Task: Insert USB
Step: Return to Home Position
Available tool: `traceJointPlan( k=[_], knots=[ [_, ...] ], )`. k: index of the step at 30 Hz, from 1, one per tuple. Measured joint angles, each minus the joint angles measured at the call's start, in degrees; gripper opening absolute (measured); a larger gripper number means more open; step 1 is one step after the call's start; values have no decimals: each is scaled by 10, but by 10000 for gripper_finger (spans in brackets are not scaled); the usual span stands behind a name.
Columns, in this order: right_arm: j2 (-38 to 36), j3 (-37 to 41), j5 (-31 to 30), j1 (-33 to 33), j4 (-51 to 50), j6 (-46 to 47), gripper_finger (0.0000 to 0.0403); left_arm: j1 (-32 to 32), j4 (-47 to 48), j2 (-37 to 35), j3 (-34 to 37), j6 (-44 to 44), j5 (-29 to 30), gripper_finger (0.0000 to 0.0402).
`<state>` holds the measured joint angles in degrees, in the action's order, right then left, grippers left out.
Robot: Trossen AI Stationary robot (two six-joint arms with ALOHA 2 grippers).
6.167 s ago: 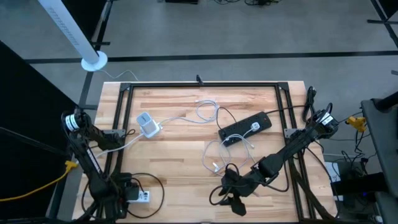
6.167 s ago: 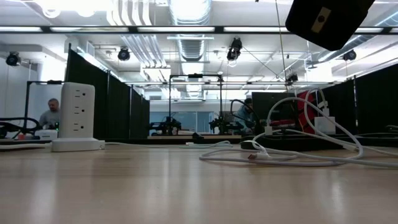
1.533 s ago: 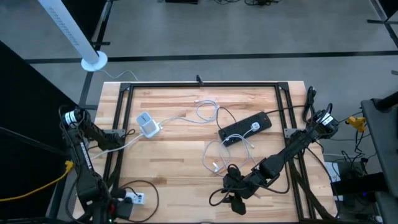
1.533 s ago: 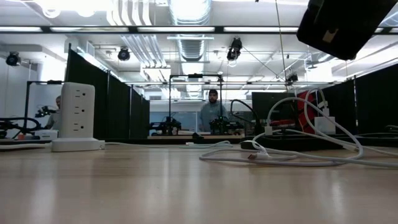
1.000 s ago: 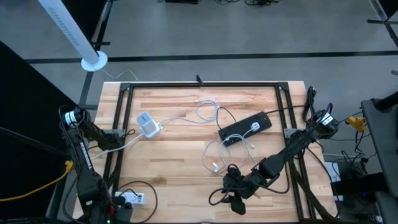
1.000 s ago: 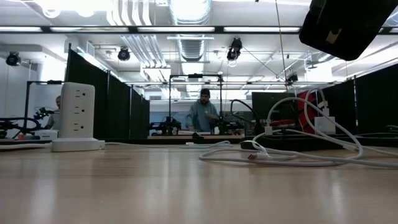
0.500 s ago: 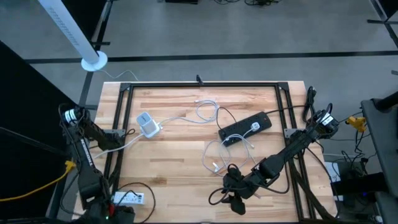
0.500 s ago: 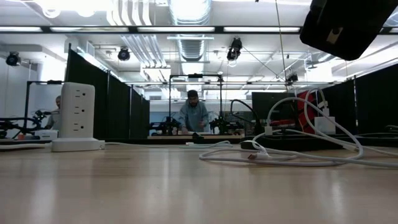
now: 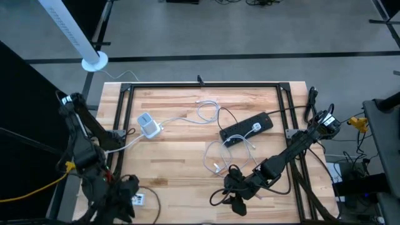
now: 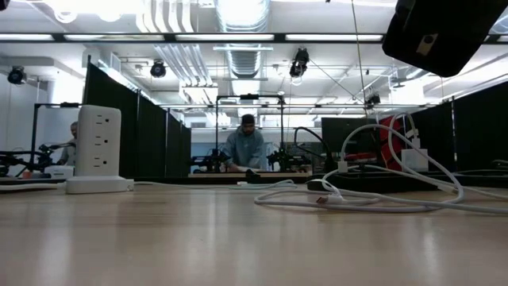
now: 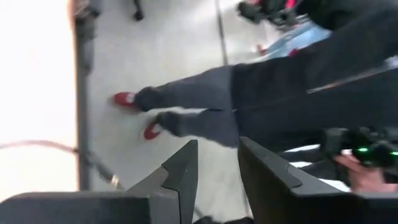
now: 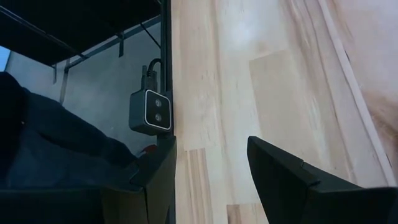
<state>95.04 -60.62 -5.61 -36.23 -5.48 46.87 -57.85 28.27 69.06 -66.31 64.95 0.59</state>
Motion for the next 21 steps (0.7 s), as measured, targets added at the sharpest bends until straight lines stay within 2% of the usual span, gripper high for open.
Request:
traceJointPlan(
  k=[4, 9, 16, 21],
  knots=[
    [0, 0, 0, 0, 0, 0, 181, 9, 44, -9, 6, -15, 7, 102],
    [0, 0, 0, 0, 0, 0, 181, 15, 89, -19, 7, -44, 76, 98],
    [0, 0, 0, 1, 3, 0, 181, 14, 100, -64, 7, -85, 261, 87],
    [-22, -29, -24, 4, -4, -37, 178, 14, 99, -91, 7, -149, 447, 72]
  ],
)
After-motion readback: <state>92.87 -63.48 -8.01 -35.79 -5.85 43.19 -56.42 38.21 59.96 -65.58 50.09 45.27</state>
